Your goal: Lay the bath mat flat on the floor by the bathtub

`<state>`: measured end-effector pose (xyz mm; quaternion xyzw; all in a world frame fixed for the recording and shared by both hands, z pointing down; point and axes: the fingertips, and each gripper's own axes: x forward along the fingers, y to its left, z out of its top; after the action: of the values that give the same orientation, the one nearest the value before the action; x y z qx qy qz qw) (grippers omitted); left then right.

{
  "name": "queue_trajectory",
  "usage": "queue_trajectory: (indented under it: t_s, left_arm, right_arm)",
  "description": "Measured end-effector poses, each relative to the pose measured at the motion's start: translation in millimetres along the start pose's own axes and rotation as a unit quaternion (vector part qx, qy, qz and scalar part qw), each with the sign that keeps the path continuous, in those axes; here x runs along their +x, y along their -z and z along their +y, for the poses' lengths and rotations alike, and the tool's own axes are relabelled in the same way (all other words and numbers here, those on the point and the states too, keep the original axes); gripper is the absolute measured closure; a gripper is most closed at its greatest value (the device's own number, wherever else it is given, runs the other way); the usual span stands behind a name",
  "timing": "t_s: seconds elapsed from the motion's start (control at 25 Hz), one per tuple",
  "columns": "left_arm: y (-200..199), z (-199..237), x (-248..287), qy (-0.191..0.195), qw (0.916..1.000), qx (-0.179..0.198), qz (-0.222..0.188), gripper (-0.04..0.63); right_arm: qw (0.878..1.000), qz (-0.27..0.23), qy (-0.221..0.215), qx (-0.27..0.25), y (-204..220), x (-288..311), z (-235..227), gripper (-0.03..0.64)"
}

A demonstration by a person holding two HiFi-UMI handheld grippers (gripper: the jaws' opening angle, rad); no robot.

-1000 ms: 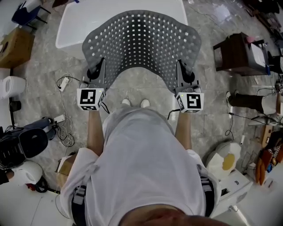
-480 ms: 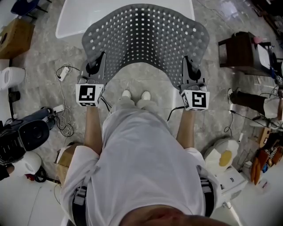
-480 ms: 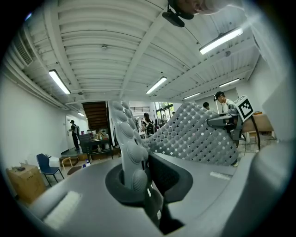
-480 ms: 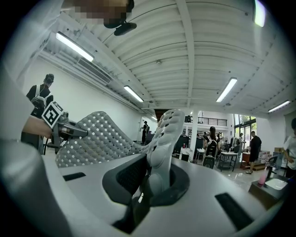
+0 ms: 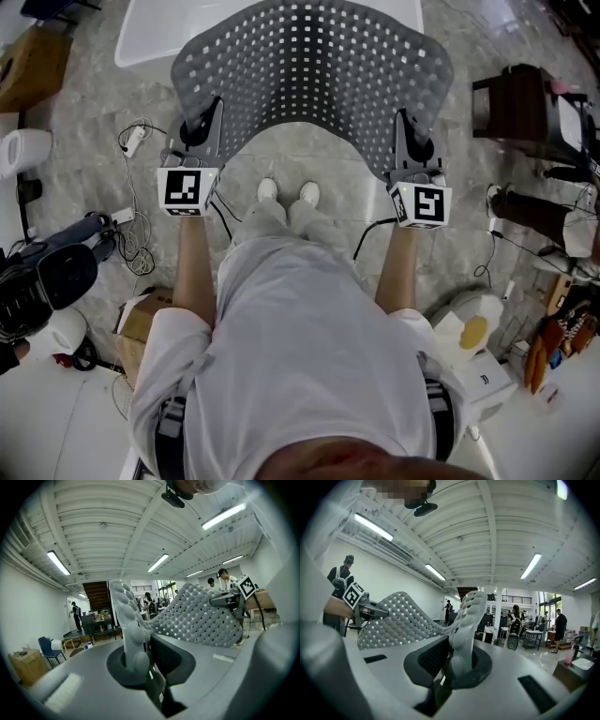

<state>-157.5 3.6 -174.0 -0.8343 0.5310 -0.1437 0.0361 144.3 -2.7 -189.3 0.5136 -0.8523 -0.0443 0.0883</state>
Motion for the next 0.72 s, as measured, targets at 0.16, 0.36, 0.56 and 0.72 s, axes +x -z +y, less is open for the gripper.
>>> queue_trajectory:
  t_s: [0.16, 0.36, 0.56, 0.72]
  left_arm:
    - [11.2, -8.0, 12.1, -0.006, 0.9997, 0.020, 0.012, 0.577]
    - [47.1, -8.6, 26.4, -0.007, 0.9994, 0.024, 0.026, 0.578]
    - [104.9, -10.7, 50.3, -0.008, 0.9985, 0.035, 0.040, 0.577]
    - [149.3, -15.3, 69.9, -0.011, 0.9978, 0.050, 0.043, 0.577]
  right_arm:
    - [1.000, 0.010, -0.009, 0.006, 19.7, 4.3, -11.5, 0.595]
    - [1.000, 0.025, -0.013, 0.011, 60.6, 14.2, -21.4, 0.595]
    - [0.999, 0.041, -0.007, 0.014, 122.0, 29.5, -23.6, 0.595]
    - [0.999, 0.050, -0.010, 0.013, 168.7, 46.3, -18.8, 0.595]
